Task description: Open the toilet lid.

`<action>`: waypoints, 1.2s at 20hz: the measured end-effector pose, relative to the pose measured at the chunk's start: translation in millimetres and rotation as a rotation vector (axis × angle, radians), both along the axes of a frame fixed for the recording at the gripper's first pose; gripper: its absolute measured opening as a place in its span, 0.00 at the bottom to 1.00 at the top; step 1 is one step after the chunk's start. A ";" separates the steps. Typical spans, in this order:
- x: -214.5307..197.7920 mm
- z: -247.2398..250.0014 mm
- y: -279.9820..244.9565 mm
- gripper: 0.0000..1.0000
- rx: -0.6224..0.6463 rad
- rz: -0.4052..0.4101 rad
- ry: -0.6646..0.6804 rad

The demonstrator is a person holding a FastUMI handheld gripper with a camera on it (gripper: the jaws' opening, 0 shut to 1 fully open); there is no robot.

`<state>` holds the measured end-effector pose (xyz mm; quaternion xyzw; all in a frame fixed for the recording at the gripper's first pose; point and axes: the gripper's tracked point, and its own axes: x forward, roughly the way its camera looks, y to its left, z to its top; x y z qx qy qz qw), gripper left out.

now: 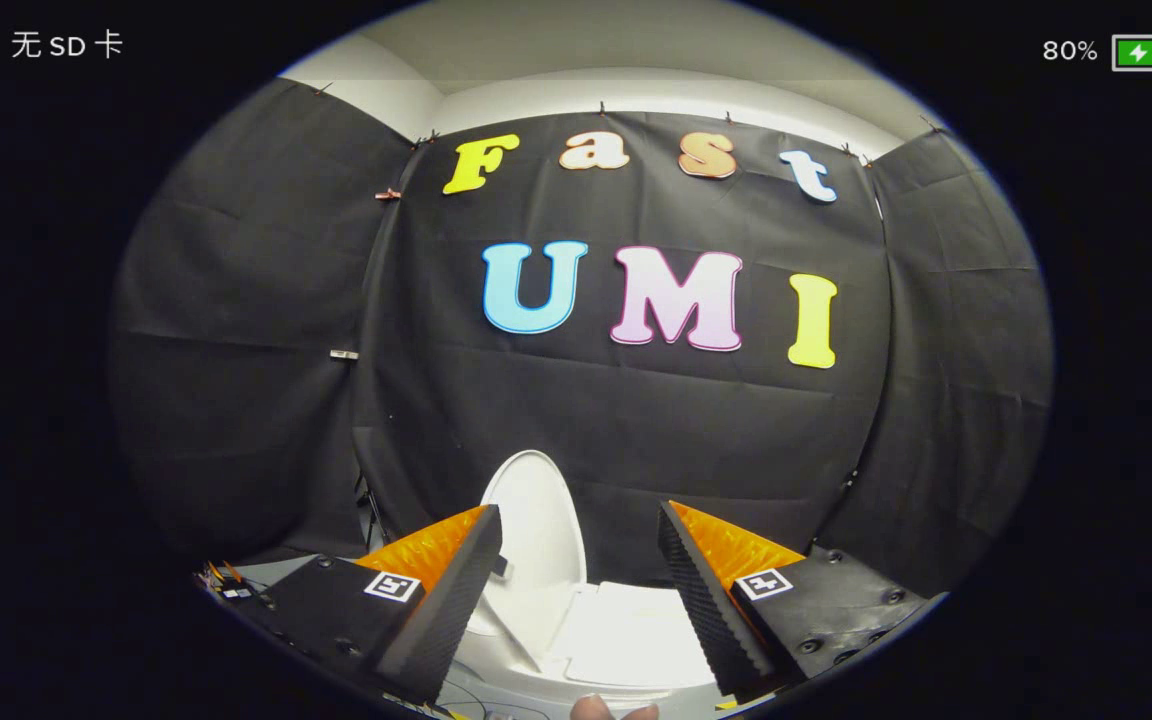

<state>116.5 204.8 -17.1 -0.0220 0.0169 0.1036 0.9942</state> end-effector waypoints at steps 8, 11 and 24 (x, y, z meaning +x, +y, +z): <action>-23.6 33.8 -87.4 0.98 0.010 -0.077 -0.051; -32.4 42.4 -118.0 0.98 0.013 -0.107 -0.065; -45.6 43.2 -218.3 0.98 0.053 -0.212 -0.050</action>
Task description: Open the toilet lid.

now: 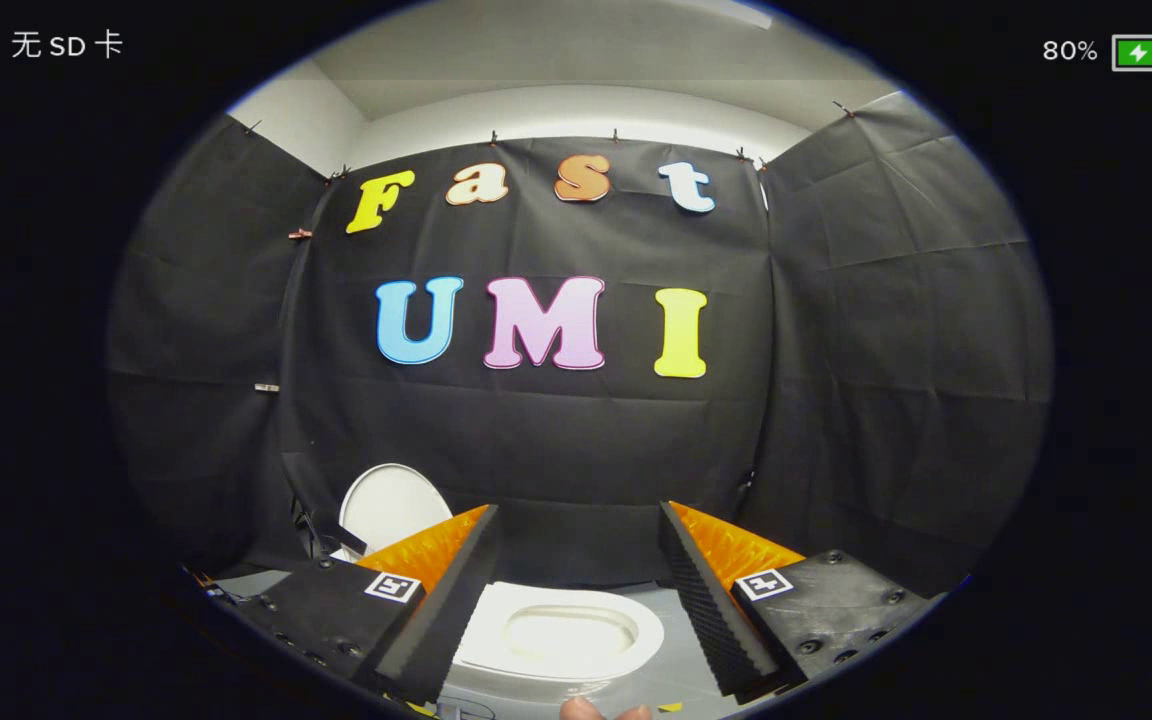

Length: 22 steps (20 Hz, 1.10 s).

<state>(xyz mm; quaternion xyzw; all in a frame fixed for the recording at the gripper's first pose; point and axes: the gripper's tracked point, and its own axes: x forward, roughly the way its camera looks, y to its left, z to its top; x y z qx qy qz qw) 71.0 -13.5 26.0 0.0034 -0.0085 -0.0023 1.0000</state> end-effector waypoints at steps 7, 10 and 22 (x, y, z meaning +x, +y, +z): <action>-5.9 4.0 -17.4 0.98 0.003 -0.028 -0.012; -7.1 4.0 -16.0 0.98 -0.005 -0.028 -0.011; -8.7 6.9 -10.2 0.99 -0.024 -0.029 -0.026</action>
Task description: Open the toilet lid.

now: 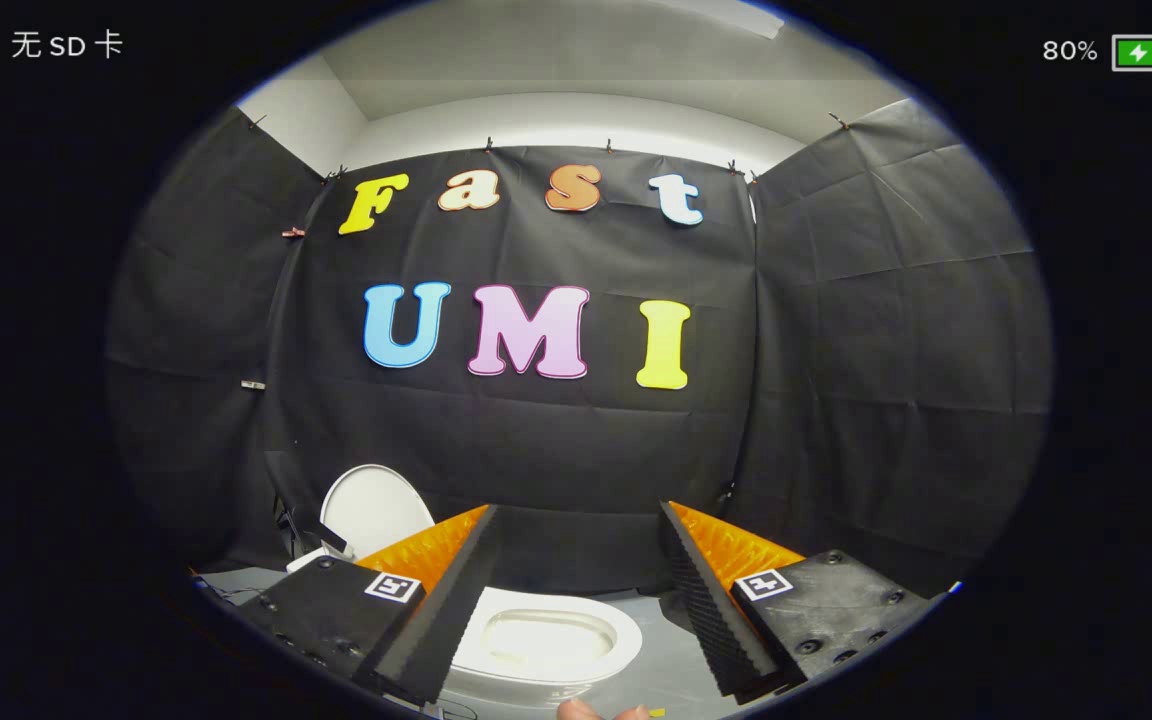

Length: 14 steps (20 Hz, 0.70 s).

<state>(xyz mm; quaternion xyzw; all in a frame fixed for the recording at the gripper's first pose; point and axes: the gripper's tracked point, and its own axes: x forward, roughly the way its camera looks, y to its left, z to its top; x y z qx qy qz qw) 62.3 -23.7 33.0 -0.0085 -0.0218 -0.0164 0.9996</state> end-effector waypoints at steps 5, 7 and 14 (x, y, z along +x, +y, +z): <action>-1.5 0.1 4.4 0.98 -0.004 0.006 0.003; -1.2 -1.2 5.8 0.98 -0.010 0.008 0.005; -0.2 -5.1 8.7 0.98 -0.005 0.013 0.015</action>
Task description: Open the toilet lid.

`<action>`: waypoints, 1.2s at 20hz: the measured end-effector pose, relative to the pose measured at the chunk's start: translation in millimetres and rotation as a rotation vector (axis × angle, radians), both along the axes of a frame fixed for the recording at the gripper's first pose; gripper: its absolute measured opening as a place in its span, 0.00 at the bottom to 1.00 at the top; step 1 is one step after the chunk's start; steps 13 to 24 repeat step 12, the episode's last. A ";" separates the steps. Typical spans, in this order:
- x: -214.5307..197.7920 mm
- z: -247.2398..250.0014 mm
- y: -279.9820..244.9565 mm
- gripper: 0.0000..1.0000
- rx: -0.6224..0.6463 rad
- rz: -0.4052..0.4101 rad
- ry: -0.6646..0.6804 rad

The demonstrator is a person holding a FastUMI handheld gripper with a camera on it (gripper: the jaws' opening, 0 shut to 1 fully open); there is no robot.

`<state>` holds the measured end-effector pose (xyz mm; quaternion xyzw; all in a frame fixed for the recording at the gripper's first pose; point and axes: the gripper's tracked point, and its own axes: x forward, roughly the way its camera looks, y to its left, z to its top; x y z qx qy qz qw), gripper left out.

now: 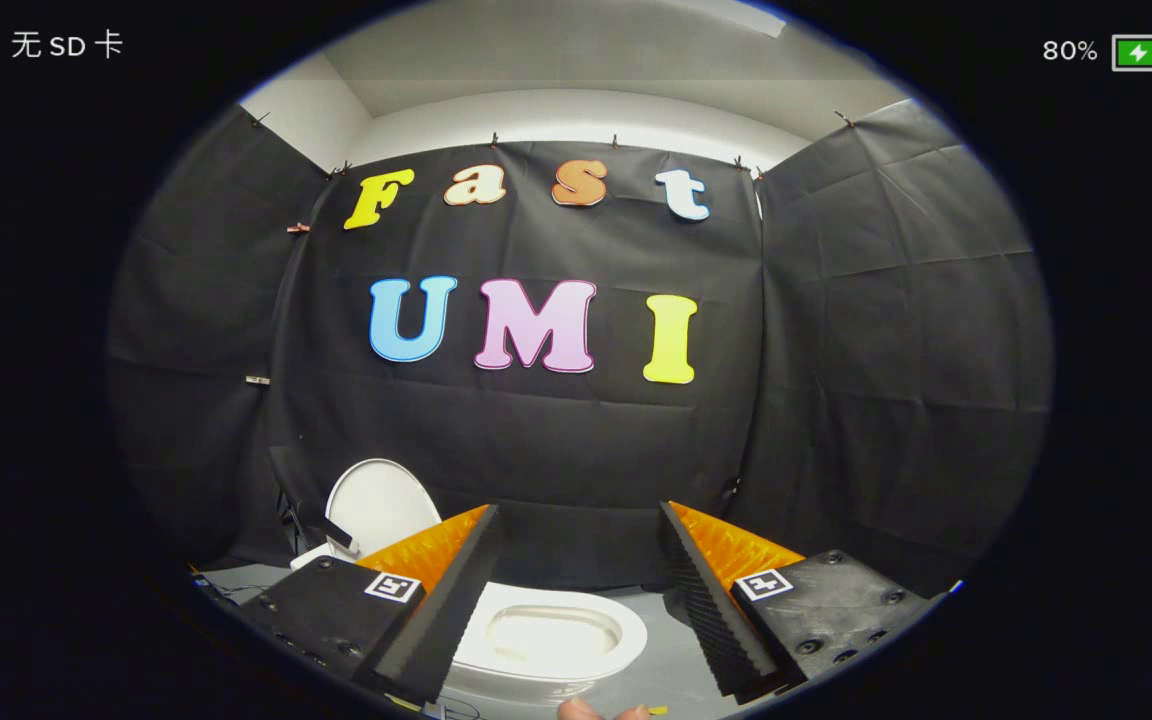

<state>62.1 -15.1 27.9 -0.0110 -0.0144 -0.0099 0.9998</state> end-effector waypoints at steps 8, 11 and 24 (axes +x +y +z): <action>0.2 1.0 0.6 0.98 -0.002 0.000 0.001; -0.4 -1.1 0.4 0.98 -0.003 0.002 0.006; -0.1 -1.2 0.5 0.98 -0.003 0.002 0.005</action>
